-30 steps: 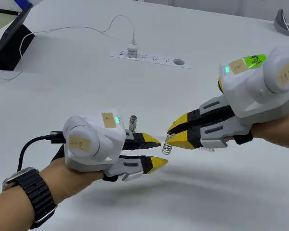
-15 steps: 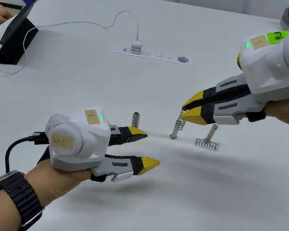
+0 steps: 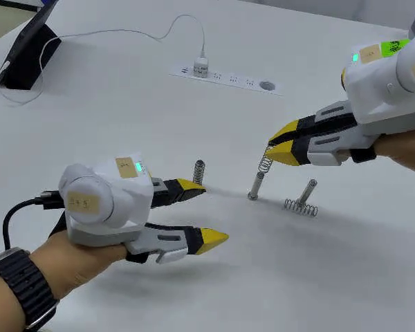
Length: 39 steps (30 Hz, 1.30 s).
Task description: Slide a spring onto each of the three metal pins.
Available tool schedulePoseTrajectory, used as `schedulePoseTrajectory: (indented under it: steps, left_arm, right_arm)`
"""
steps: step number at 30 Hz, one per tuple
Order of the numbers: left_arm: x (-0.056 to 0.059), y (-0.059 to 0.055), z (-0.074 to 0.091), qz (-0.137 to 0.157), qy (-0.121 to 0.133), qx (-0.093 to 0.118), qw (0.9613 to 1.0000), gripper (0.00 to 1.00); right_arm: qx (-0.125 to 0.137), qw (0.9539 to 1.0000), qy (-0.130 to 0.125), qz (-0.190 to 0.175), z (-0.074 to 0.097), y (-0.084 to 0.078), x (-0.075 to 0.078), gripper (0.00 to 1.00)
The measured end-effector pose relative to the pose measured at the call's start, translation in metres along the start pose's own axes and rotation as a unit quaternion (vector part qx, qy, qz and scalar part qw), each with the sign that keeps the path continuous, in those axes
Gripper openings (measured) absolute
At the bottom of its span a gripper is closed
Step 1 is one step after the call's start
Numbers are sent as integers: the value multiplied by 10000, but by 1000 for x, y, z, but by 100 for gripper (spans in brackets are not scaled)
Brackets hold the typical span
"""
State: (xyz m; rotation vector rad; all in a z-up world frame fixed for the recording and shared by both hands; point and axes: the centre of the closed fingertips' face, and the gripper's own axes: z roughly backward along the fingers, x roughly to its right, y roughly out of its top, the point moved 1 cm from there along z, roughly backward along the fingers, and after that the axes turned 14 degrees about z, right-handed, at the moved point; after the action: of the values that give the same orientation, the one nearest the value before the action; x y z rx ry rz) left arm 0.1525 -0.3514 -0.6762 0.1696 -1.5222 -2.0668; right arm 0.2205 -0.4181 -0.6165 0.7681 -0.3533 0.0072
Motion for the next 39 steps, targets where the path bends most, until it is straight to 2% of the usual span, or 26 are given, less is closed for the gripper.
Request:
schedulePoseTrajectory:
  steps: [21,39]
  left_arm:
    - [-3,-4,3,106,54,-14,9999,50]
    - [-3,-6,4,116,66,-56,9999,50]
  right_arm:
    - [-132,9997,52,-176,-15,-17,-2,12]
    - [-254,9992,68,-315,-35,-37,-12,12]
